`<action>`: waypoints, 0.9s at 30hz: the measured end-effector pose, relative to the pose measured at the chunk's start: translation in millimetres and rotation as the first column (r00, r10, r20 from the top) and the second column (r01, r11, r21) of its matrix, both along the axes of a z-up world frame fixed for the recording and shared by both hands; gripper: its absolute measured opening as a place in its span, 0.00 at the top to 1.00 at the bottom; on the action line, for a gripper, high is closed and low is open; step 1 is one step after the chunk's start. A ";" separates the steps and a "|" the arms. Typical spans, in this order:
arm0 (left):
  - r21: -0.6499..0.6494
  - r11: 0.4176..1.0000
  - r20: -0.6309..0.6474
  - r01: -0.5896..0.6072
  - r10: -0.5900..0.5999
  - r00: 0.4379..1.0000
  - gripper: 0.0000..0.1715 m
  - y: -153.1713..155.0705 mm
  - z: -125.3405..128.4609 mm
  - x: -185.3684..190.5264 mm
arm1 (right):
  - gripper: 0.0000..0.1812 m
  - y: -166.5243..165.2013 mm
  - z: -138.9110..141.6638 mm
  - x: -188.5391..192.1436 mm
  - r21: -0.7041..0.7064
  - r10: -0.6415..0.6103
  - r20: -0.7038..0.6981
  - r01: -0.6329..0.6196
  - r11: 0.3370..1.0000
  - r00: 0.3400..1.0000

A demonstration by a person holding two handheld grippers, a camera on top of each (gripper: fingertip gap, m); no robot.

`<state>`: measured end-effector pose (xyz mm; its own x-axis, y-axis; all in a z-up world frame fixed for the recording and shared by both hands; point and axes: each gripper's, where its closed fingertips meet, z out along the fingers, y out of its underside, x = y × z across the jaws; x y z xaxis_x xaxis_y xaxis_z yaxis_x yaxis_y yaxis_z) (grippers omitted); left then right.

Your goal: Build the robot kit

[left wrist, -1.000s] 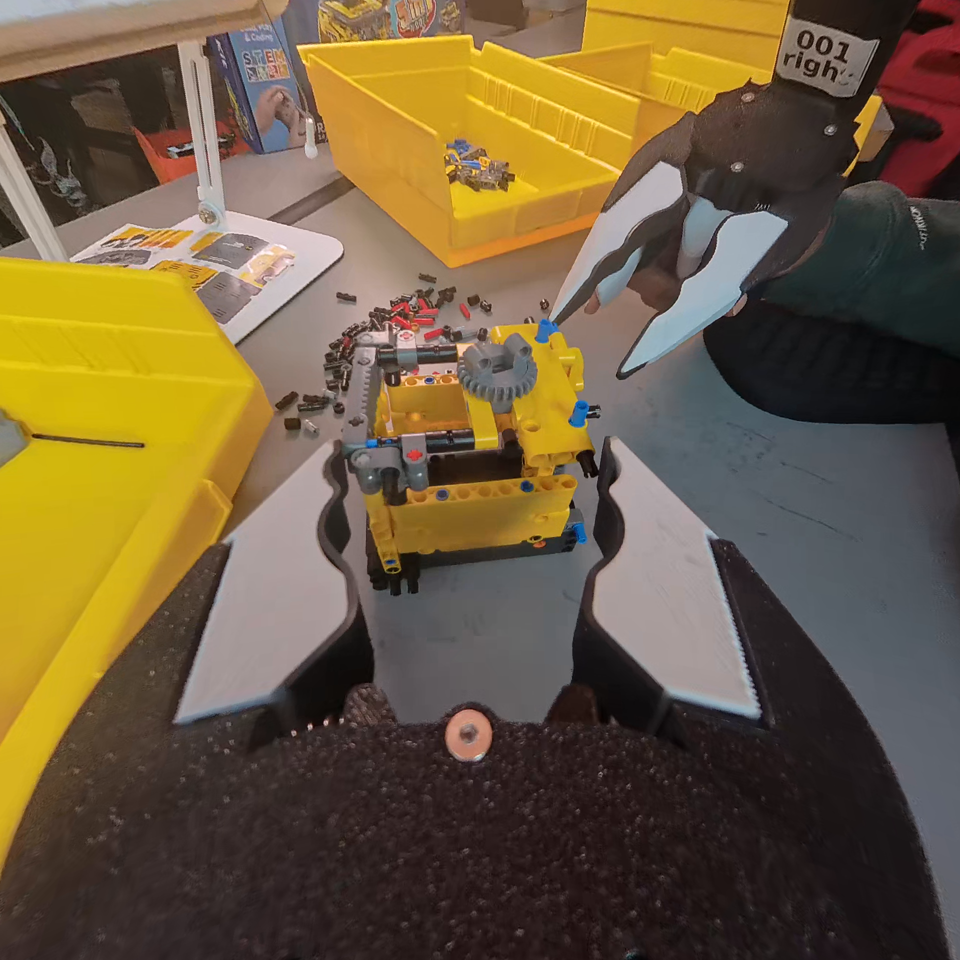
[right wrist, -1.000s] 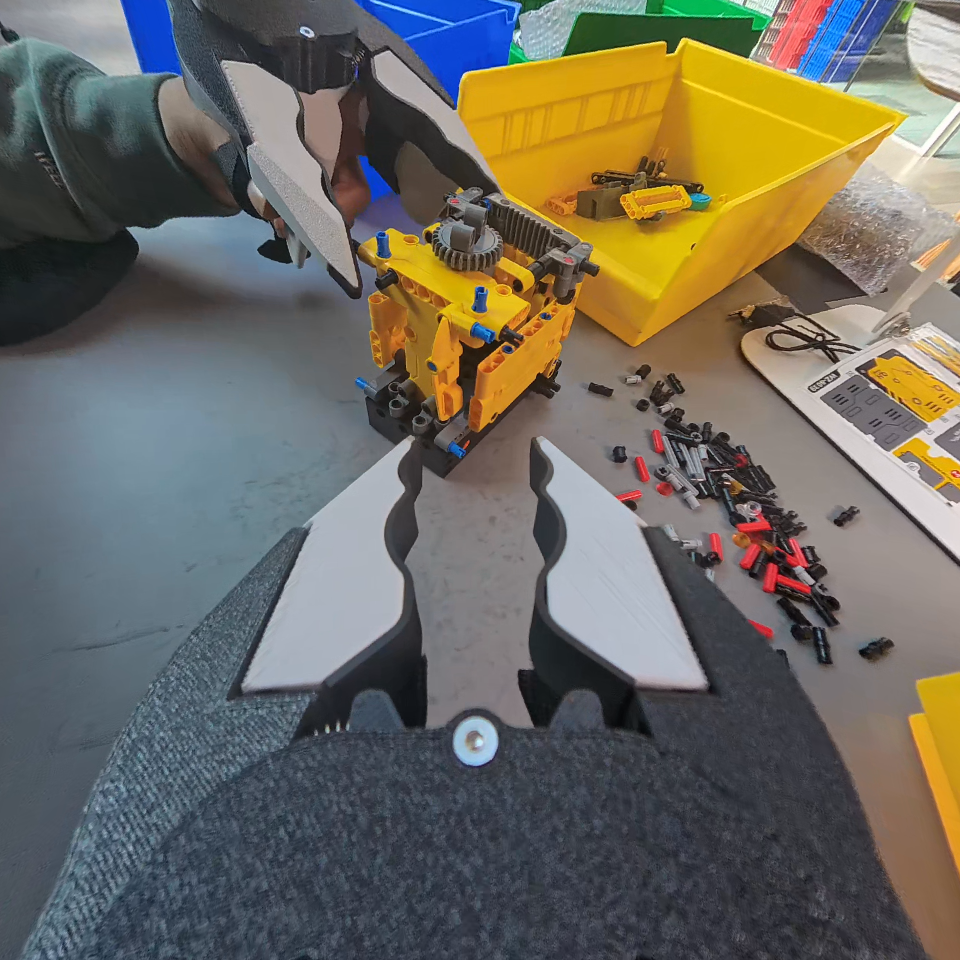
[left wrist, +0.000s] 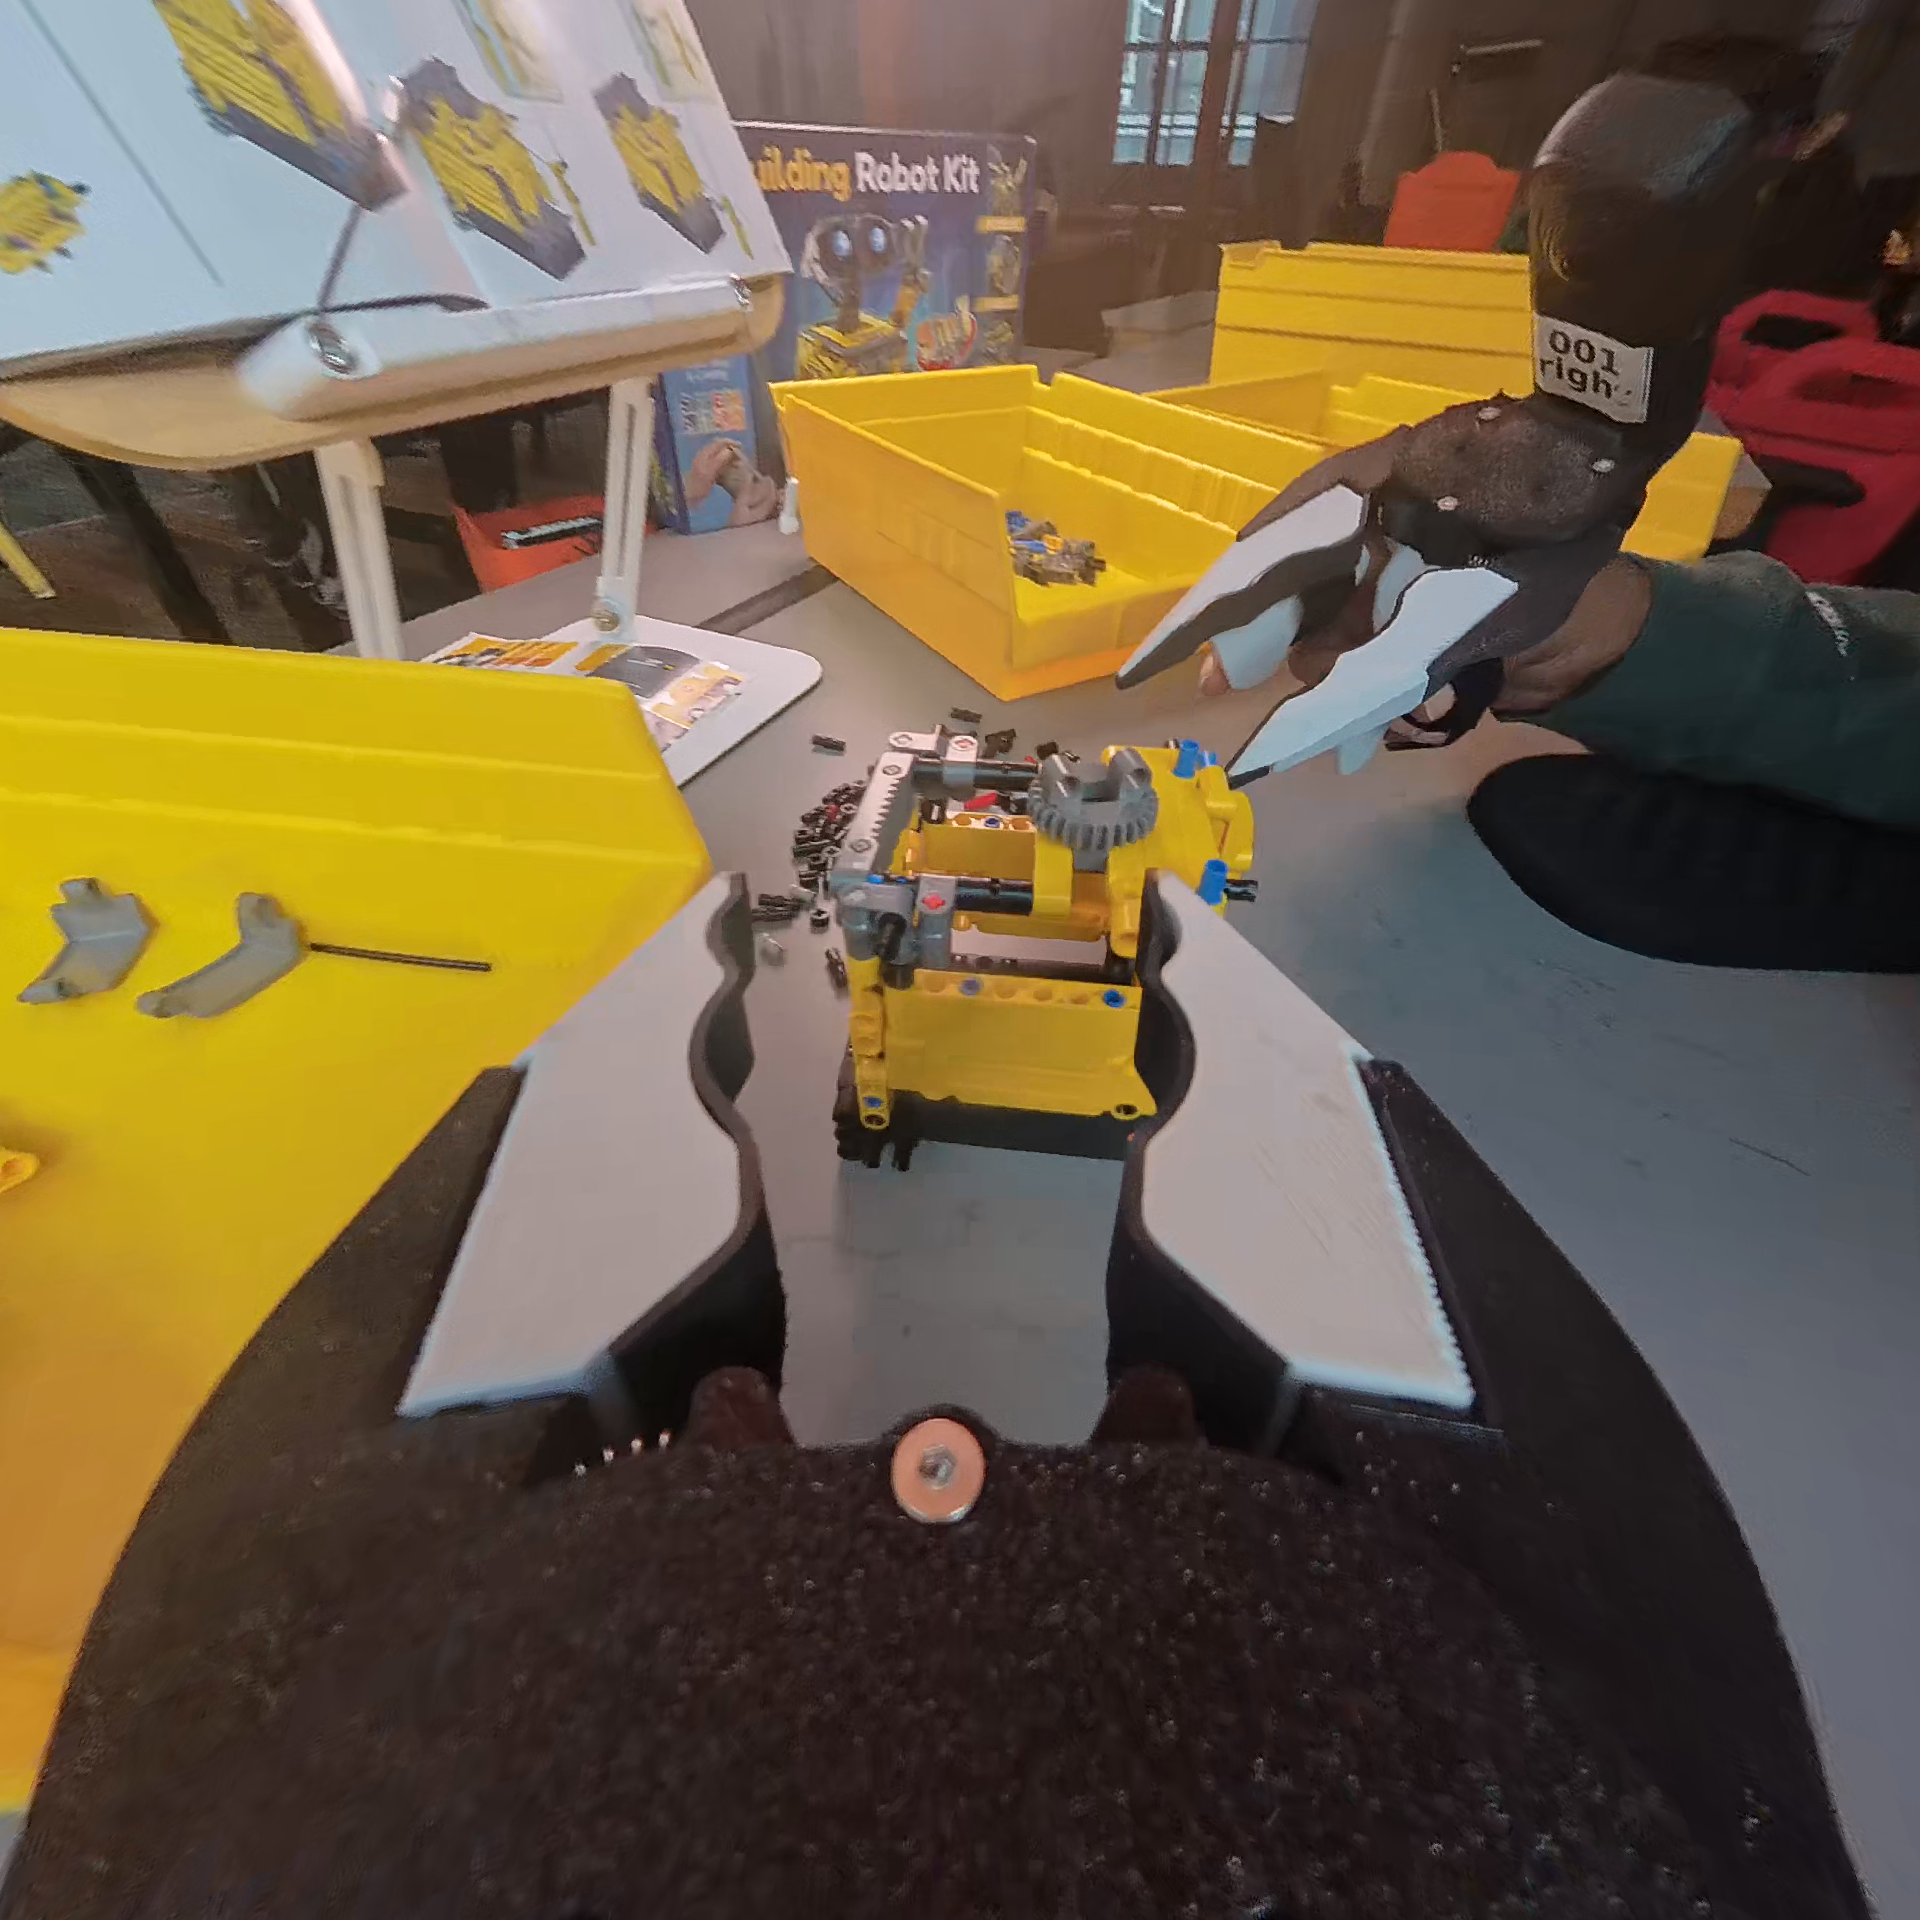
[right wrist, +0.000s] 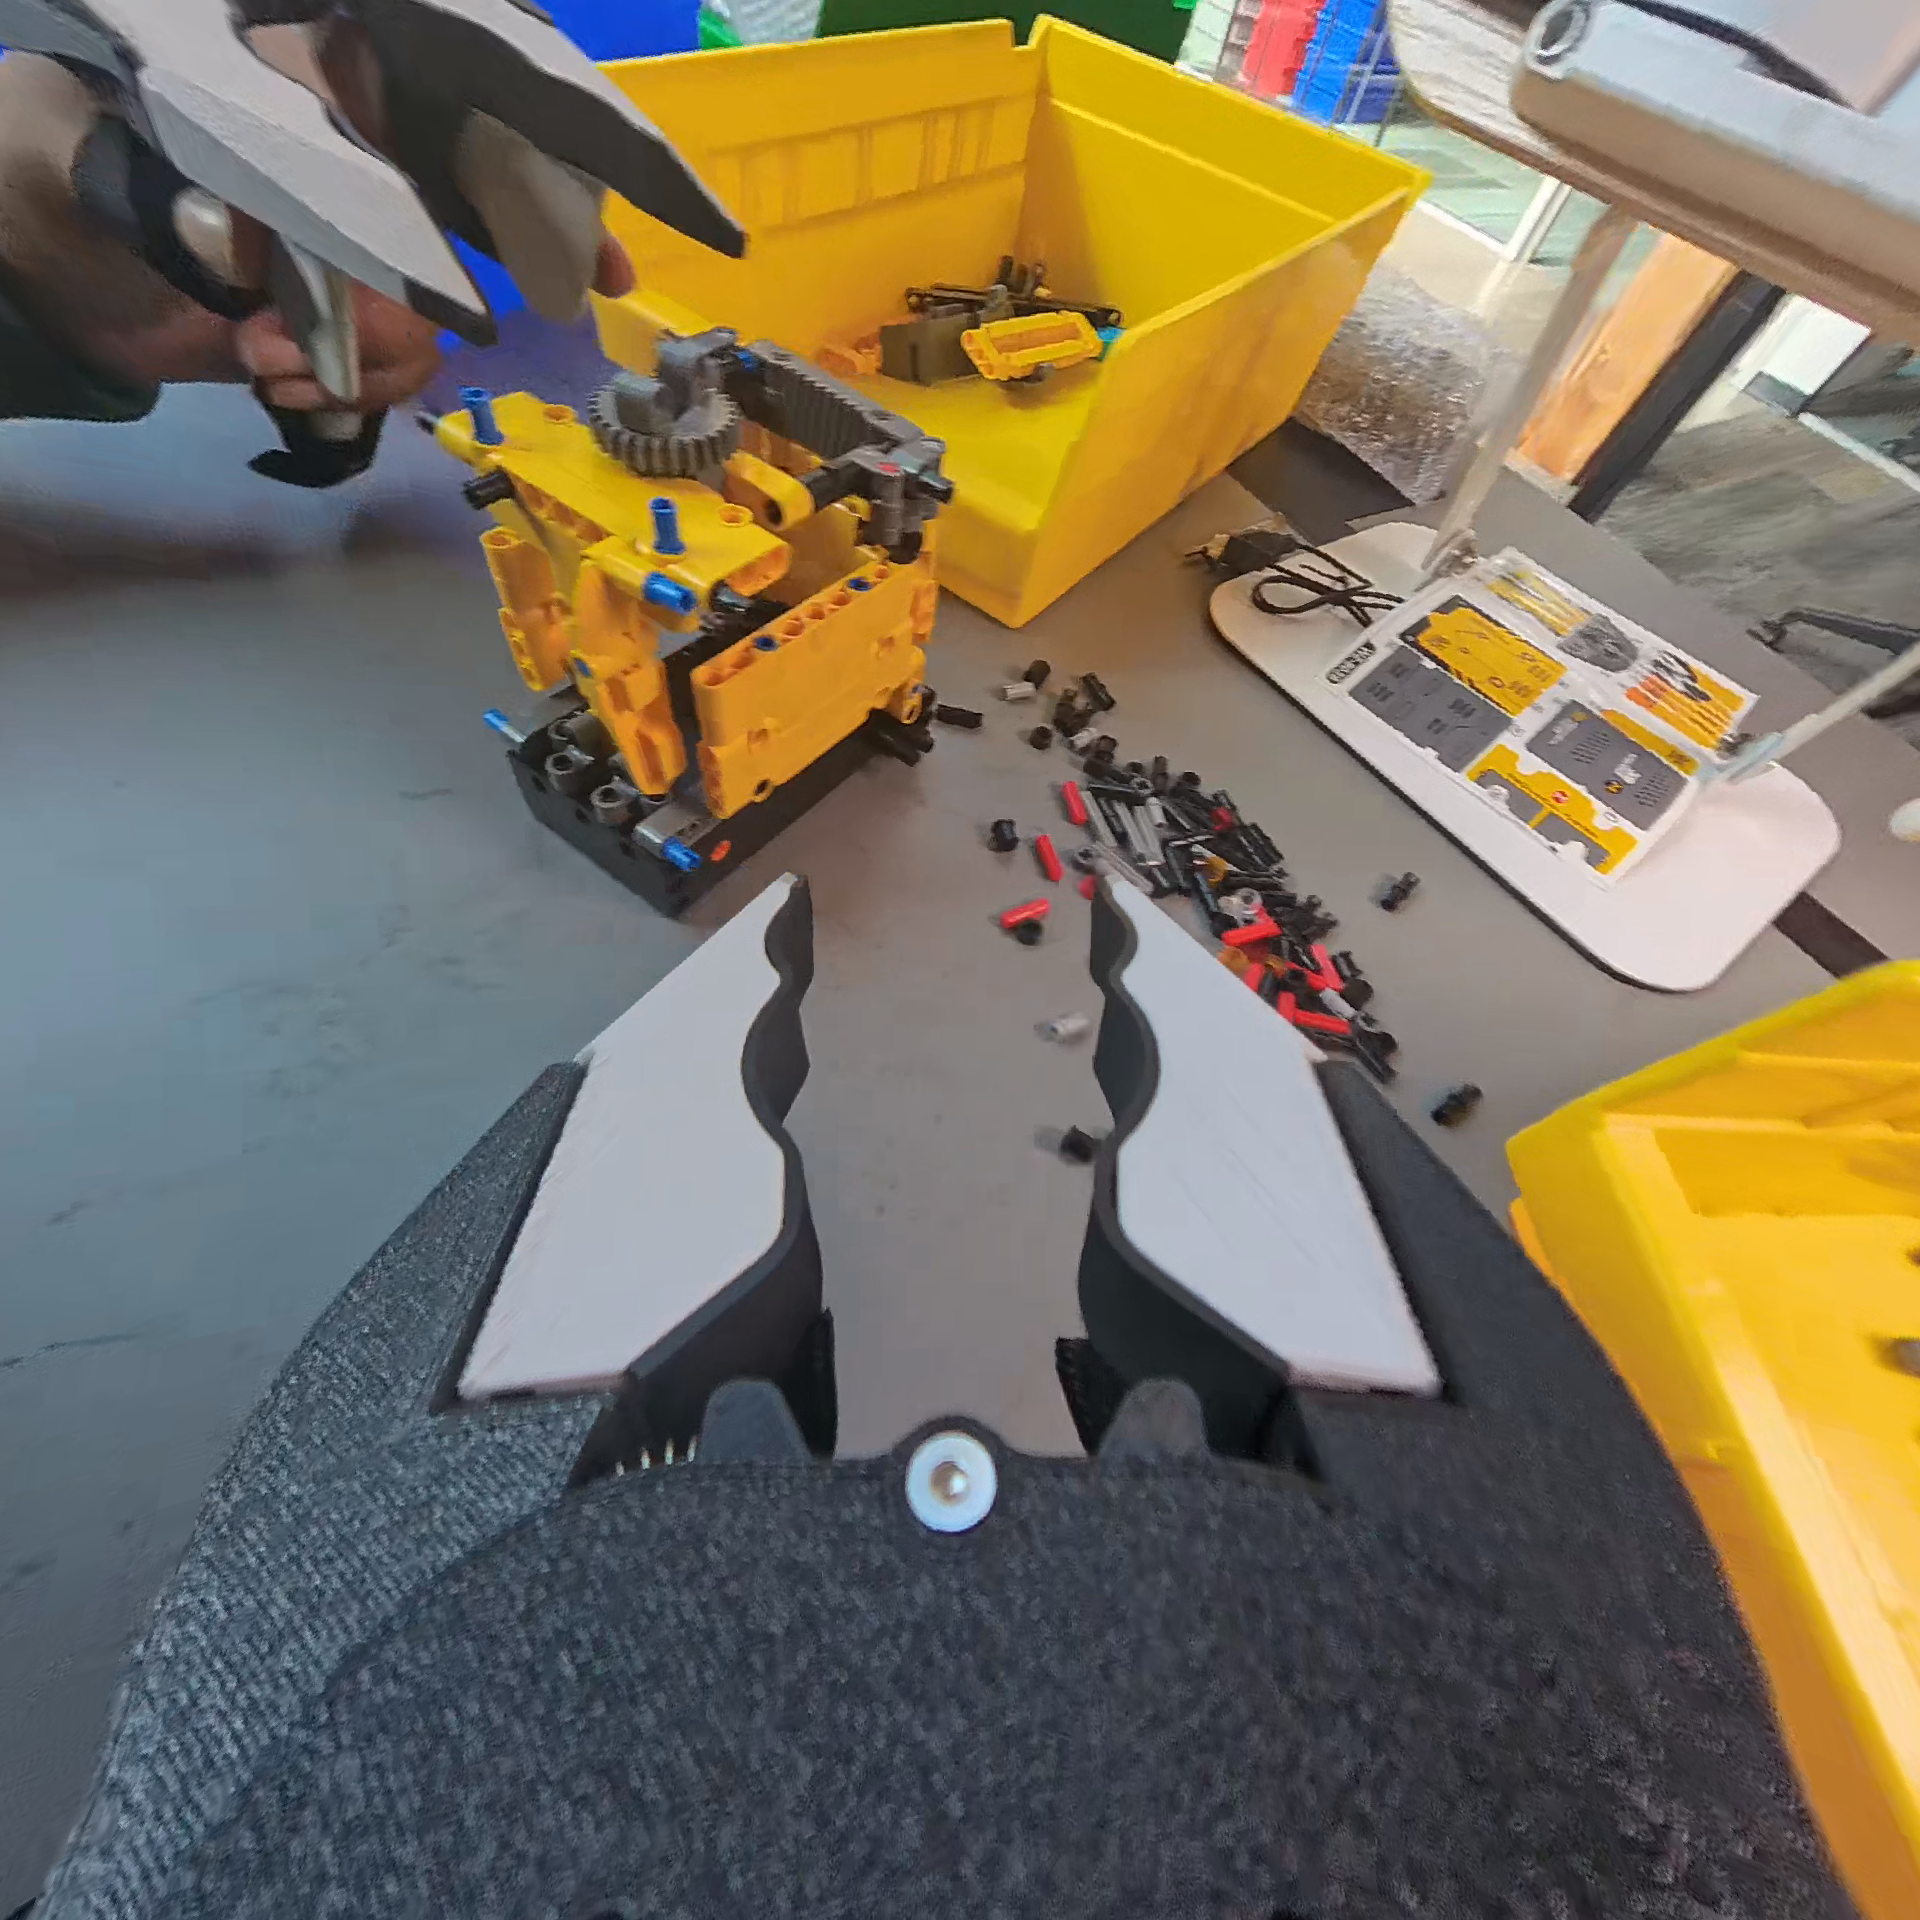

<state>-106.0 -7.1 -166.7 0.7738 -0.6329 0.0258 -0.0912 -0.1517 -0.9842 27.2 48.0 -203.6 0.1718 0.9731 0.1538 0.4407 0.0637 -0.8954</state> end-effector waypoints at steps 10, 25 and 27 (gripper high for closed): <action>0.001 1.000 -0.060 -0.008 0.008 0.998 0.53 -14.8 -4.3 3.1 | 0.79 66.2 -15.1 38.9 -0.050 -0.236 0.043 0.238 0.970 0.971; -0.052 0.996 -0.082 -0.074 0.070 0.994 0.63 3.4 -26.4 11.6 | 0.79 68.1 -3.8 33.5 -0.129 -0.220 -0.117 0.205 0.970 0.969; -0.005 0.996 -0.037 -0.093 0.093 0.995 0.61 3.0 -13.6 6.0 | 0.79 73.2 8.7 33.2 -0.109 -0.236 -0.167 0.220 0.969 0.957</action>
